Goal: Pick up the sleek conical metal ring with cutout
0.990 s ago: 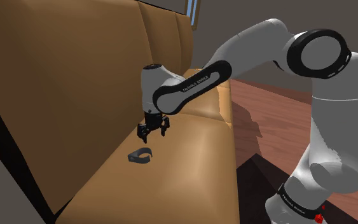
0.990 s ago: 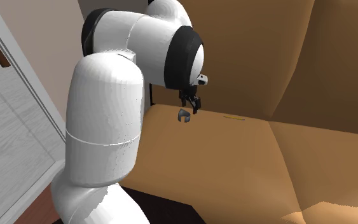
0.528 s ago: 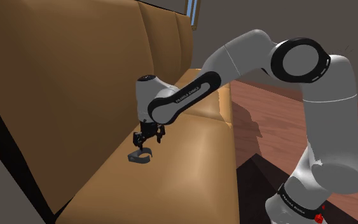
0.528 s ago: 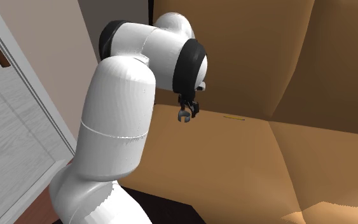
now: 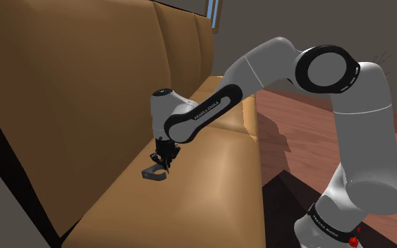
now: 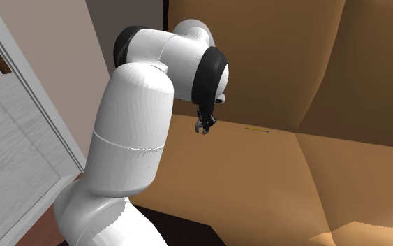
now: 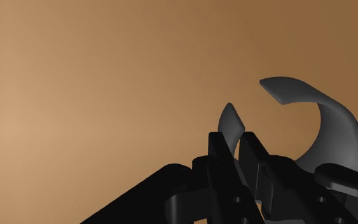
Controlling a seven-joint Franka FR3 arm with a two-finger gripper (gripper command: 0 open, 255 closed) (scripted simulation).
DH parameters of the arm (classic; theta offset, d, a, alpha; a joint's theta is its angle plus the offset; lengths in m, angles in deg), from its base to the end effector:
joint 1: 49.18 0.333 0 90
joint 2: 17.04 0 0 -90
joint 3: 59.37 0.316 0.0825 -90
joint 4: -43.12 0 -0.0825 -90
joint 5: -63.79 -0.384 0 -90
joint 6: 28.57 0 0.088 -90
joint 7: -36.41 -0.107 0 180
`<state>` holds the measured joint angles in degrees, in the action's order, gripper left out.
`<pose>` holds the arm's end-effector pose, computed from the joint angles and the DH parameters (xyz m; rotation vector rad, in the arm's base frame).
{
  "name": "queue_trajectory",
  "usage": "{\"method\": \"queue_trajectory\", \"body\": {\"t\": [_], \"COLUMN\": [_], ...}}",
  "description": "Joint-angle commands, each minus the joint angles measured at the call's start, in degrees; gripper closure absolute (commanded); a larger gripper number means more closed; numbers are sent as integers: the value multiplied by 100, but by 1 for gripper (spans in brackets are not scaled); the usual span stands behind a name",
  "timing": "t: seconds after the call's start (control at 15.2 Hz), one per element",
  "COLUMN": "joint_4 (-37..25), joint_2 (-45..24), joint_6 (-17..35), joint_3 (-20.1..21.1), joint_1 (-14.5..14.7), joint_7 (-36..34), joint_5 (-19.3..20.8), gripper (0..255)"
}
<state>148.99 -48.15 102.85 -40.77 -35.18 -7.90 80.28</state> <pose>0.5460 0.3273 0.2372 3.0719 -0.0693 -0.0283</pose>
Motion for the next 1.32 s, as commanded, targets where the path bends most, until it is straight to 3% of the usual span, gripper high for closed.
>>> {"method": "queue_trajectory", "body": {"t": [0.0, 0.33, 1.25], "joint_4": [0, -14, -176], "joint_2": [0, -11, 652], "joint_6": [1, -4, -791], "joint_3": [0, -1, 185], "joint_1": [0, 5, -120], "joint_7": [-1, -4, 222], "joint_5": [0, 2, -315], "gripper": [255, 255, 255]}}
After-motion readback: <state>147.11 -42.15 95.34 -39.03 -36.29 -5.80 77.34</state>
